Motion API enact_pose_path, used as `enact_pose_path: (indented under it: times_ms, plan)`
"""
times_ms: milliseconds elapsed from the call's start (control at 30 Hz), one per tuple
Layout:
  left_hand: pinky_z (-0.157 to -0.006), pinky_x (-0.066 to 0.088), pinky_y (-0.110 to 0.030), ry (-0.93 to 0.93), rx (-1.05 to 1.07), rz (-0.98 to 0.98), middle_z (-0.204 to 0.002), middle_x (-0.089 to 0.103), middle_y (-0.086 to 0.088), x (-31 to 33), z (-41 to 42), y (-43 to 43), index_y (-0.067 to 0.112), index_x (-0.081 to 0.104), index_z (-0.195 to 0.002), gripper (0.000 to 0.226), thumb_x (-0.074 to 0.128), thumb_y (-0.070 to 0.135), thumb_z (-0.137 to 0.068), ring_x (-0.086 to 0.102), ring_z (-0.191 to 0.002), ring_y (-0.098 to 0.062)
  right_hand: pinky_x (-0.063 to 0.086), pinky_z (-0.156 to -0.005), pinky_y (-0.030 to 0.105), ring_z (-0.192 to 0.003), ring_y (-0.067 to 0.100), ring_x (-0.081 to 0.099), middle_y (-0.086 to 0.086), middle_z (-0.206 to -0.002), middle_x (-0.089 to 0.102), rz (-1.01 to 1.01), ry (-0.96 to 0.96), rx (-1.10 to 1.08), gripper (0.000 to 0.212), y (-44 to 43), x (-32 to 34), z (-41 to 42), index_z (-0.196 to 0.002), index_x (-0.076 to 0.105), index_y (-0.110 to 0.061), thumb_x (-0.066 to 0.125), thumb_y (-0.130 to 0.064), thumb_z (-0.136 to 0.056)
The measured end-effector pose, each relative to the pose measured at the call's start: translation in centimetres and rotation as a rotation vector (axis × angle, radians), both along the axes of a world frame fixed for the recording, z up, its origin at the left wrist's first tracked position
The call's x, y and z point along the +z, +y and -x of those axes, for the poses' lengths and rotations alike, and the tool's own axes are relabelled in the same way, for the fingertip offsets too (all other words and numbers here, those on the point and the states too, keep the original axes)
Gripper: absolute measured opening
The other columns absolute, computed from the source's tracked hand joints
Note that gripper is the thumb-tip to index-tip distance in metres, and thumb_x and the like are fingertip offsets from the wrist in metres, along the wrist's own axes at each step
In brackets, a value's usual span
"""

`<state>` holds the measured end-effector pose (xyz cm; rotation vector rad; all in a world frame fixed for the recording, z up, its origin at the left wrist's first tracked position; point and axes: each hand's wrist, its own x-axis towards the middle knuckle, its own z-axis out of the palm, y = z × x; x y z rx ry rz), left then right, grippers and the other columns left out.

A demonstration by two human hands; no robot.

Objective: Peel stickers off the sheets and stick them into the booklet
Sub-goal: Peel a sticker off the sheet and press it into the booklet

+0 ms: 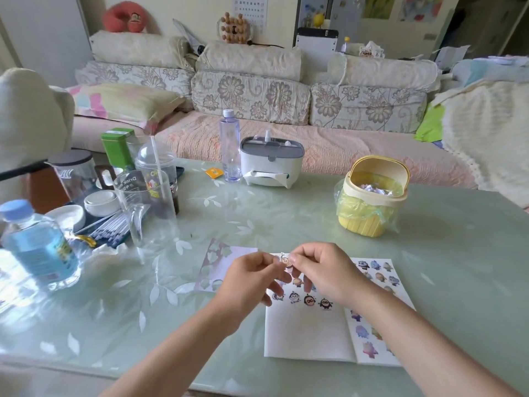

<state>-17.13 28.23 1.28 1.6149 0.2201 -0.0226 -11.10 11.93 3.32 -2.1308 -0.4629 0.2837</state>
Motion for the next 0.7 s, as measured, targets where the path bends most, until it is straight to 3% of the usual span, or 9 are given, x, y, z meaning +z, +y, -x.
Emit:
enact_pose_path:
  times_ms: [100, 167, 233, 300, 433, 533, 600, 700]
  plan:
    - [-0.051, 0.047, -0.024, 0.004, 0.023, -0.015, -0.084, 0.077, -0.006, -0.2, 0.1, 0.2, 0.000, 0.067, -0.096, 0.020, 0.062, 0.020, -0.097, 0.068, -0.067, -0.018, 0.054, -0.057, 0.027, -0.056, 0.007, 0.061, -0.010, -0.074, 0.070, 0.083, -0.091, -0.028, 0.019, 0.1, -0.1, 0.3, -0.079, 0.072, -0.032, 0.061, -0.035, -0.094]
    - [-0.051, 0.047, -0.024, 0.002, 0.040, -0.023, -0.085, 0.077, -0.005, -0.3, 0.2, 0.3, 0.001, 0.068, -0.097, 0.021, 0.062, 0.021, -0.098, 0.068, -0.065, -0.016, 0.053, -0.064, 0.023, -0.063, 0.000, 0.062, -0.019, -0.077, 0.070, 0.184, -0.184, -0.063, 0.013, 0.1, -0.2, 0.4, -0.084, 0.073, -0.036, 0.066, -0.045, -0.089]
    - [-0.051, 0.047, -0.024, -0.004, 0.045, -0.038, -0.085, 0.077, -0.004, -0.3, 0.3, 0.3, 0.002, 0.069, -0.096, 0.020, 0.062, 0.021, -0.098, 0.068, -0.065, -0.015, 0.055, -0.069, 0.026, -0.066, -0.001, 0.064, -0.021, -0.078, 0.070, 0.133, -0.177, -0.092, 0.011, 0.2, -0.2, 0.5, -0.086, 0.074, -0.036, 0.071, -0.047, -0.086]
    - [-0.052, 0.047, -0.024, -0.009, 0.036, -0.047, -0.086, 0.078, -0.002, -0.4, 0.4, 0.3, 0.004, 0.070, -0.096, 0.020, 0.062, 0.022, -0.098, 0.069, -0.066, -0.015, 0.056, -0.068, 0.033, -0.060, 0.006, 0.066, -0.015, -0.076, 0.072, -0.004, -0.072, -0.082, 0.008, 0.4, -0.2, 0.7, -0.083, 0.075, -0.030, 0.075, -0.036, -0.087]
    - [-0.053, 0.046, -0.023, 0.021, 0.025, -0.038, -0.087, 0.078, 0.001, -0.5, 0.7, 0.5, 0.009, 0.073, -0.100, 0.019, 0.060, 0.023, -0.099, 0.069, -0.067, -0.013, 0.057, -0.065, 0.040, -0.054, 0.013, 0.064, -0.006, -0.075, 0.072, -0.044, -0.033, -0.076, 0.013, 0.5, -0.5, 0.9, -0.079, 0.074, -0.021, 0.073, -0.028, -0.090]
    - [-0.055, 0.045, -0.023, 0.067, 0.048, -0.031, -0.087, 0.078, 0.002, -0.8, 0.7, 1.0, 0.014, 0.071, -0.108, 0.018, 0.057, 0.021, -0.099, 0.066, -0.068, -0.012, 0.049, -0.049, 0.028, -0.050, 0.012, 0.061, 0.008, -0.081, 0.072, -0.038, -0.024, -0.119, 0.014, 0.5, -1.1, 0.6, -0.081, 0.071, -0.017, 0.069, -0.024, -0.093]
    - [-0.061, 0.045, -0.021, 0.014, 0.089, -0.196, -0.088, 0.076, 0.004, -1.7, 0.4, 1.7, 0.023, 0.066, -0.117, 0.022, 0.057, 0.022, -0.097, 0.063, -0.073, -0.009, 0.043, -0.044, 0.021, -0.048, 0.012, 0.059, 0.015, -0.082, 0.071, 0.032, -0.004, -0.087, 0.016, 0.3, -1.4, 0.4, -0.082, 0.070, -0.014, 0.066, -0.023, -0.094]
    - [-0.084, 0.045, -0.021, -0.250, -0.013, -0.803, -0.107, 0.067, 0.015, -3.9, 0.1, 3.0, 0.034, 0.066, -0.121, 0.030, 0.063, 0.031, -0.092, 0.054, -0.102, -0.010, 0.046, -0.051, 0.025, -0.049, 0.010, 0.056, 0.004, -0.070, 0.062, 0.220, 0.089, 0.080, 0.019, 0.1, -2.2, 0.8, -0.079, 0.069, -0.017, 0.067, -0.030, -0.093]
